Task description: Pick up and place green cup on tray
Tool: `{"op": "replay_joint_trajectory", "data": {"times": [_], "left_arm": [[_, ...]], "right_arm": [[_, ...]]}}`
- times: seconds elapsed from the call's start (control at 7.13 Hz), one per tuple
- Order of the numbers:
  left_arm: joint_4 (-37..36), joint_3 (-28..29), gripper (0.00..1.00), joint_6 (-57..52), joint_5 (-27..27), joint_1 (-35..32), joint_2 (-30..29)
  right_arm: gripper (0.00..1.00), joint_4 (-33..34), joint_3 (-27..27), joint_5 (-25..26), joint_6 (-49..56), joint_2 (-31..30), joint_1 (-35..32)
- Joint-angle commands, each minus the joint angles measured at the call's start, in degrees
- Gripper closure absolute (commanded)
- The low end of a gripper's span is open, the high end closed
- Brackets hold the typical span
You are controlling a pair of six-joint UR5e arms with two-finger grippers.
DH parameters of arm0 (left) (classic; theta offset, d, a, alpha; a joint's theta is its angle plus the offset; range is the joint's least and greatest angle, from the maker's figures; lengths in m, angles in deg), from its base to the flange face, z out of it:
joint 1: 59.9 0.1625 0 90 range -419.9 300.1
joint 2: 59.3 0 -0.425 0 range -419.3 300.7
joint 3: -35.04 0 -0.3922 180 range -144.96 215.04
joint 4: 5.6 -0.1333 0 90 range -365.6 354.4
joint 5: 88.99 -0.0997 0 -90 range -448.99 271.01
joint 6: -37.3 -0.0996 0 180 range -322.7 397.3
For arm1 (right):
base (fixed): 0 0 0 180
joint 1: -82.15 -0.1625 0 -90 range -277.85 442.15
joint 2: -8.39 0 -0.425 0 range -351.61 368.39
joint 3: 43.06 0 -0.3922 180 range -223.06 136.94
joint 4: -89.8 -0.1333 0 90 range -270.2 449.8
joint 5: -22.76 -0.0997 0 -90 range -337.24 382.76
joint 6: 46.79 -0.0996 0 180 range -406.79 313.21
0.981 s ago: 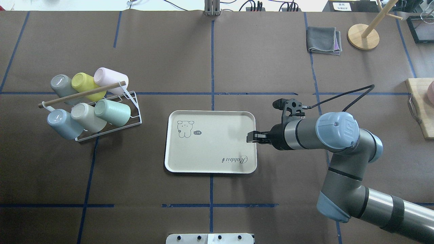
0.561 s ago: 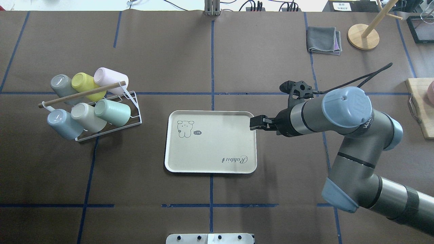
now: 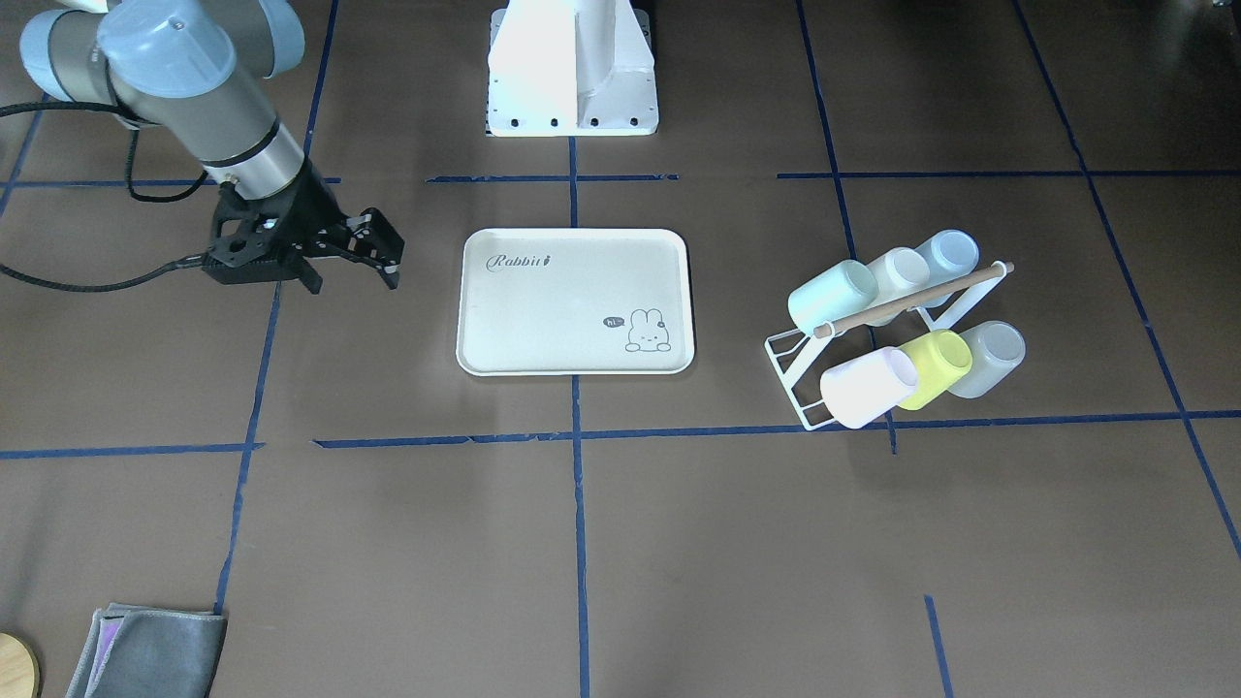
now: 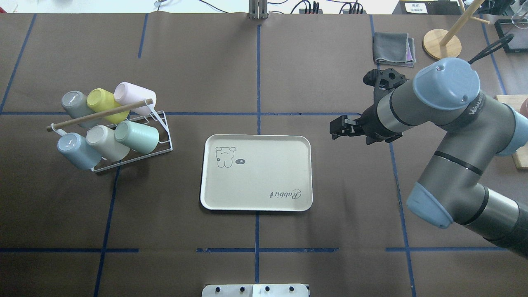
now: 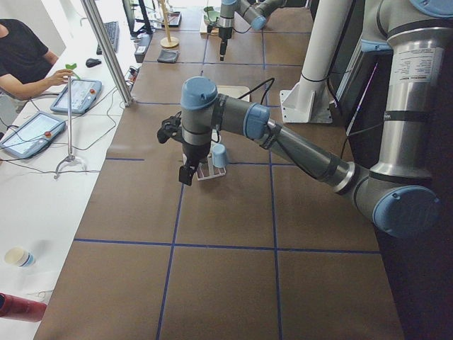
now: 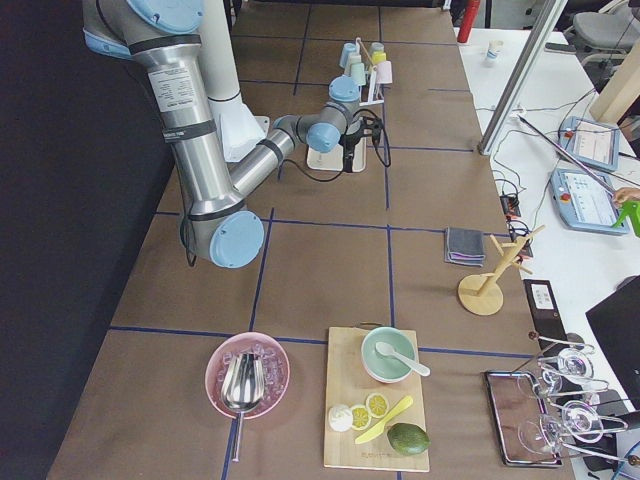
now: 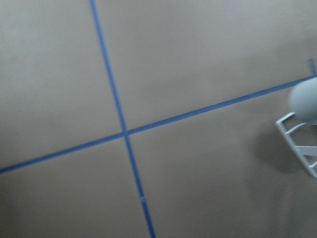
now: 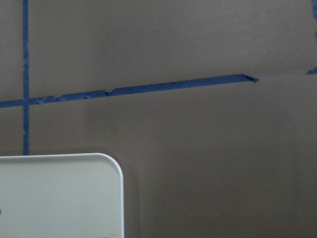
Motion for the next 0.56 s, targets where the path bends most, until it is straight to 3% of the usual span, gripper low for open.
{"op": "replay_joint_trajectory", "data": {"times": [0.0,0.28,0.42], "left_arm": [[-4.7,-13.7,0.00,0.0,-10.4,9.5,-1.1],[-10.6,-18.4,0.00,0.0,-25.3,20.2,-4.7],[-11.4,-18.8,0.00,0.0,-25.9,23.4,-5.8]], "right_arm": [[0.00,0.5,-0.4,-3.4,10.6,-3.4,-5.3],[0.00,0.4,-1.4,-9.7,17.7,-6.2,-11.8],[0.00,0.5,-2.1,-11.5,21.4,-7.3,-14.5]]}}
